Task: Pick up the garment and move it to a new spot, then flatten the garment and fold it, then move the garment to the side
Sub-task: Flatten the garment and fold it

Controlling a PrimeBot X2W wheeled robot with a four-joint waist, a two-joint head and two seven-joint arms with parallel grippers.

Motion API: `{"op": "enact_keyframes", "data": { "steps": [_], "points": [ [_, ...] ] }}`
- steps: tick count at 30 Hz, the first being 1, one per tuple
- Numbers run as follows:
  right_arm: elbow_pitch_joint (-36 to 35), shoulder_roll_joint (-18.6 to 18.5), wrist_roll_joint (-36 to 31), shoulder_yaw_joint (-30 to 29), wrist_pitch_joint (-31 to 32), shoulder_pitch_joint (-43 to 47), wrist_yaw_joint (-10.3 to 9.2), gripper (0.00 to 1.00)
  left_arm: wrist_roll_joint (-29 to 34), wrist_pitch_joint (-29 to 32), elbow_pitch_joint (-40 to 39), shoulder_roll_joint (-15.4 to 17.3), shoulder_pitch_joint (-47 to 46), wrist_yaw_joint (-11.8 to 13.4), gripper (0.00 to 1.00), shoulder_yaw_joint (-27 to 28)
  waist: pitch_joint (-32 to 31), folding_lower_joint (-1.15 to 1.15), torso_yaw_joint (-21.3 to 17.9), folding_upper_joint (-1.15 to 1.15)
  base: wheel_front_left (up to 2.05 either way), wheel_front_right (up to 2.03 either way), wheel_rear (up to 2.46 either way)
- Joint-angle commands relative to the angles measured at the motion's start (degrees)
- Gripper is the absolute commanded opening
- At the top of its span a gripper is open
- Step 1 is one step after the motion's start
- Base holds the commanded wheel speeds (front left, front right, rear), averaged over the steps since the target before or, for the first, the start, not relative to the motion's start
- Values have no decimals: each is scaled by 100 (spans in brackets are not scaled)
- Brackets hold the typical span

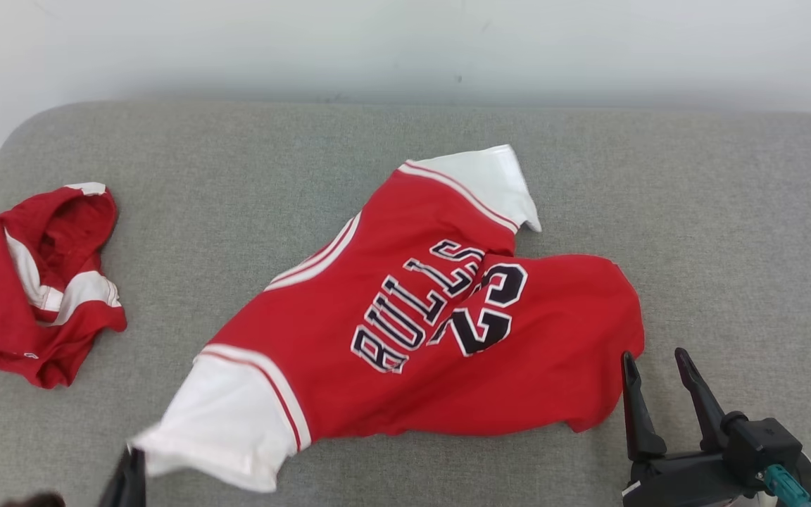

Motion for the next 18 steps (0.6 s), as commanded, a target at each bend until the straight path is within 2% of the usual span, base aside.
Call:
{"op": "enact_keyframes", "data": {
  "steps": [1,5,8,9,10,11,14,18],
  "points": [
    [20,-20,-31,4,-3,53,-13,100,95,-10,139,-245,296,-130,0,175,-47,1,4,0,0,0,0],
    [56,-40,-3,-4,-3,115,-13,100,318,-8,546,-534,724,-381,0,504,-98,1,4,0,0,0,0],
    [81,-44,5,0,-3,157,-13,100,254,-6,819,-605,833,-640,0,454,-141,1,-7,0,0,0,0],
    [88,-41,13,4,-3,153,-13,100,254,-7,828,-641,755,-710,36,487,-162,1,-10,0,0,0,0],
    [97,-41,20,8,-3,158,-13,100,324,-8,861,-638,704,-737,89,515,-185,1,-17,0,0,0,0],
    [107,-40,27,18,-3,164,-13,100,416,-7,859,-648,637,-752,100,575,-205,1,-24,0,0,0,0],
    [116,-37,36,30,-3,186,-13,100,580,-7,809,-726,565,-769,100,698,-253,1,-44,0,0,0,0],
    [132,-33,42,11,-3,230,-13,100,1098,-9,626,-747,409,-780,100,1260,-378,1,-127,0,0,0,0]
  ]
}}
